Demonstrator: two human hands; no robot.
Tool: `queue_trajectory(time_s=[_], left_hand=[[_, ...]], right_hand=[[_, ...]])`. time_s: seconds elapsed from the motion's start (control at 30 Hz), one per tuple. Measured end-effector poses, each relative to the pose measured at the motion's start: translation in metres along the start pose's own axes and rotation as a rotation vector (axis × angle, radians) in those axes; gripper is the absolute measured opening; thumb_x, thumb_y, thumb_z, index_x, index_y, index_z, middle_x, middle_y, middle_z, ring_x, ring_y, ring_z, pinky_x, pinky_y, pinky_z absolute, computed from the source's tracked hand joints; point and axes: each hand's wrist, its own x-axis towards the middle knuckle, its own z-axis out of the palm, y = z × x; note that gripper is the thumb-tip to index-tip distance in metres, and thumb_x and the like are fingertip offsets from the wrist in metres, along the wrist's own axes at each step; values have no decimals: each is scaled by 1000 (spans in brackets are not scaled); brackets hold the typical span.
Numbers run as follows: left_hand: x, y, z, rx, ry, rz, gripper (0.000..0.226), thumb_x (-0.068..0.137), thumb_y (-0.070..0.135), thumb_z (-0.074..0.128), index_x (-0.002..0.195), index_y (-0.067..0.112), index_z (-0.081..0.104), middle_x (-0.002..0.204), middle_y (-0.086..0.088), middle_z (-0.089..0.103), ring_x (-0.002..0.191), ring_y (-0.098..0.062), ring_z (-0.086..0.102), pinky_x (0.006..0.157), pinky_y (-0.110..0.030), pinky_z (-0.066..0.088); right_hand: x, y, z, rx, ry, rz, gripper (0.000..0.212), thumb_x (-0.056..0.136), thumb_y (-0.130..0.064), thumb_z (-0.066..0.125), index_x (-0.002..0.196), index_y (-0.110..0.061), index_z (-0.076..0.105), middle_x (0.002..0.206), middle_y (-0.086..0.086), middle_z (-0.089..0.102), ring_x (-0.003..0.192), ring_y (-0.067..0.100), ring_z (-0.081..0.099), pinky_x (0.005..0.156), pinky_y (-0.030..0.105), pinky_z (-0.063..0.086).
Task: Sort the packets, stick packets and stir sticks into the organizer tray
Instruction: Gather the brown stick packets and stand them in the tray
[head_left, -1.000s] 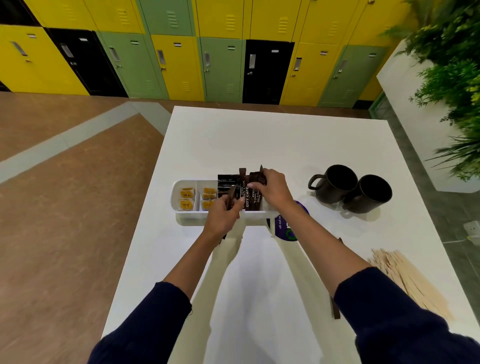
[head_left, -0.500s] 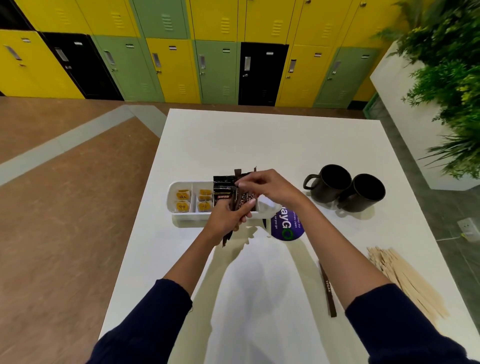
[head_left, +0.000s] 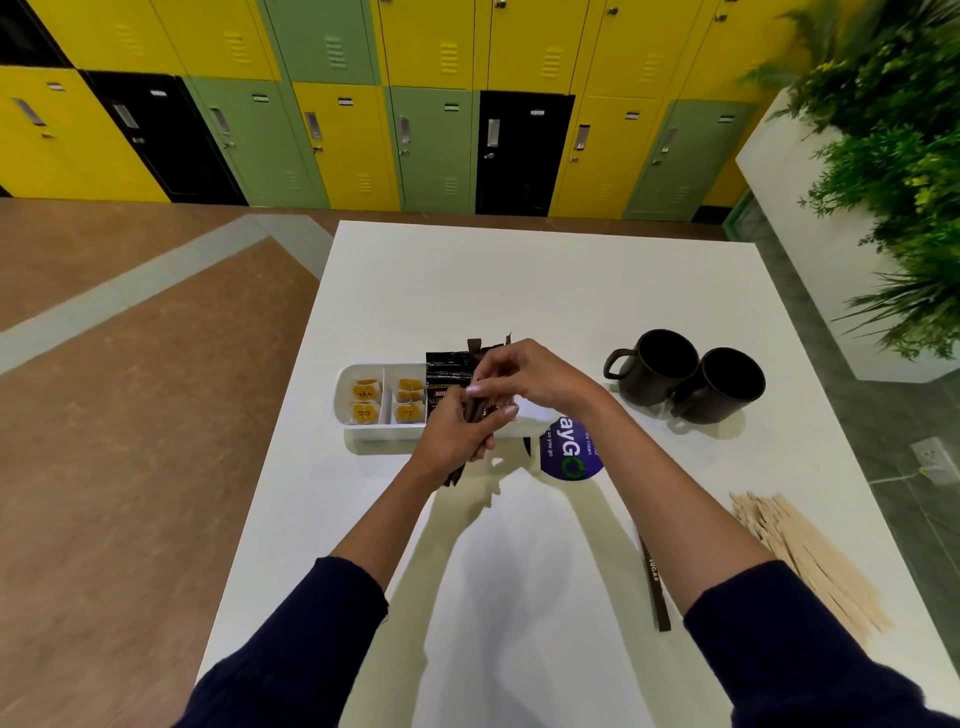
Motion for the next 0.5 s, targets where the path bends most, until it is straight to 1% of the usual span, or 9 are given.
queue_trajectory(time_s=[0.03,0.1,0.17,0.2,0.27,0.33,0.4,0.47,0.5], left_hand=[[1,-1,0,29,16,7,47,83,28,70,113,1,47,69,-6,59,45,-5,53,41,-16,41],[2,-5,-1,168,66,51,45,80,31,73,106,5,48,81,-3,60,60,-10,57,51,-17,43],[4,-12,-3,325,132,135,39,77,28,75,98,9,48,83,2,55,69,-11,52,58,-19,40],[5,-16,-5,383,165,175,37,77,24,76,96,10,48,84,2,53,73,-12,50,61,-20,38],[5,-24,-7,508,225,248,34,78,20,74,99,9,50,91,1,50,85,-16,47,69,-23,36],[5,-28,-9,614,245,276,32,79,20,73,101,8,52,96,0,47,95,-18,44,77,-25,35],[7,-30,-10,685,237,267,25,81,20,70,98,9,56,98,-2,50,100,-21,43,81,-27,35],[9,-30,-10,751,234,260,16,84,19,67,95,9,59,101,-5,55,103,-23,42,80,-26,32],[9,-30,-11,766,237,262,14,85,19,66,94,10,60,101,-6,57,103,-23,43,78,-24,31]], right_hand=[[0,-1,-4,-8,31,0,11,79,-20,75,82,-11,70,75,2,67,68,9,62,69,23,49],[1,-4,-15,-20,114,-12,8,78,-18,75,78,-13,68,71,1,65,65,10,60,66,20,49],[2,-8,-26,-45,203,-29,8,78,-14,75,80,-10,68,68,3,64,60,9,59,60,15,49],[2,-10,-31,-58,246,-34,9,78,-13,75,81,-7,69,67,5,64,59,11,58,59,15,48],[4,-11,-39,-107,315,-36,11,77,-11,76,81,-3,69,67,9,63,58,14,56,58,16,47],[7,-12,-41,-173,344,-29,11,76,-12,76,79,-5,69,65,8,62,56,13,53,58,17,44],[10,-10,-39,-244,350,-25,11,76,-12,77,79,-5,69,65,6,60,57,11,50,58,18,42],[13,-7,-32,-332,334,-26,12,76,-13,77,81,-4,70,63,-1,56,57,5,46,54,10,36],[15,-5,-28,-364,322,-22,13,76,-14,76,82,-3,70,63,-5,54,58,3,44,52,9,35]])
